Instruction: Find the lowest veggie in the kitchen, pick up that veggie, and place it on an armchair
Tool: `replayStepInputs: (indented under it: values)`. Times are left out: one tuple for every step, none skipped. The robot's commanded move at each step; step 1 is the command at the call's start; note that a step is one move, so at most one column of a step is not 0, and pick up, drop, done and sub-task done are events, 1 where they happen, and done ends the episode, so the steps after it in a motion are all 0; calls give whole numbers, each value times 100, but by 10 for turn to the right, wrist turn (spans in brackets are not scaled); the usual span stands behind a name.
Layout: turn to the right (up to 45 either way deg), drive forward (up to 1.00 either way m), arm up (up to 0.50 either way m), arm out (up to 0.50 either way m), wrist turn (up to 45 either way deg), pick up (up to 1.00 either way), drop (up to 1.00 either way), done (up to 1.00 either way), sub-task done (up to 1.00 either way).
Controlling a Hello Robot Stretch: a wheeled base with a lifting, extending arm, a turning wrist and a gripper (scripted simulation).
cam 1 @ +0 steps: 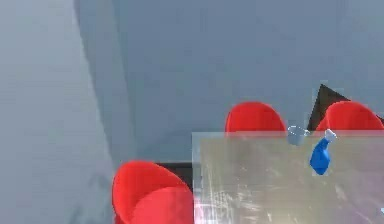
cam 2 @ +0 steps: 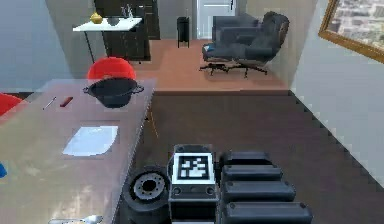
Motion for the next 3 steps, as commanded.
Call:
replayStepInputs:
  values:
    - [-450,0,0,0,0,0,0,0,0]
    - [-120,0,0,0,0,0,0,0,0]
    - [-450,0,0,0,0,0,0,0,0]
